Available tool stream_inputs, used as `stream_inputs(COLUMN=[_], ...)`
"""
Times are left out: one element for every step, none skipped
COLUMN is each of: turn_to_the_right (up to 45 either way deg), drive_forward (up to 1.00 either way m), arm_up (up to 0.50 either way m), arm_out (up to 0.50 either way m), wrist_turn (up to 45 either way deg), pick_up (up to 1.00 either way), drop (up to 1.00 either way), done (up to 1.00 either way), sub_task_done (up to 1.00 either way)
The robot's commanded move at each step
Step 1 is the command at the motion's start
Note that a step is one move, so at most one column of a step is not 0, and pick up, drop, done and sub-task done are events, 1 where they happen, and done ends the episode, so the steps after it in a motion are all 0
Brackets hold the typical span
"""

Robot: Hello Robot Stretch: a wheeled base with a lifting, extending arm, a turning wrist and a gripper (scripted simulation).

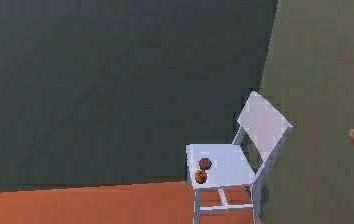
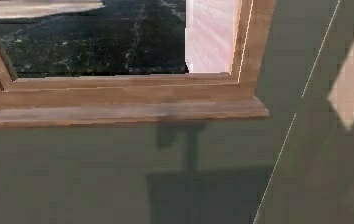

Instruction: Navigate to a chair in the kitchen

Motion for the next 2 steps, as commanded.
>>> stream_inputs(turn_to_the_right=[15.0,0.0], drive_forward=[0.0,0.0], arm_up=[0.0,0.0], arm_out=[0.0,0.0], wrist_turn=[0.0,0.0], pick_up=[0.0,0.0], drop=[0.0,0.0], done=[0.0,1.0], sub_task_done=[0.0,0.0])
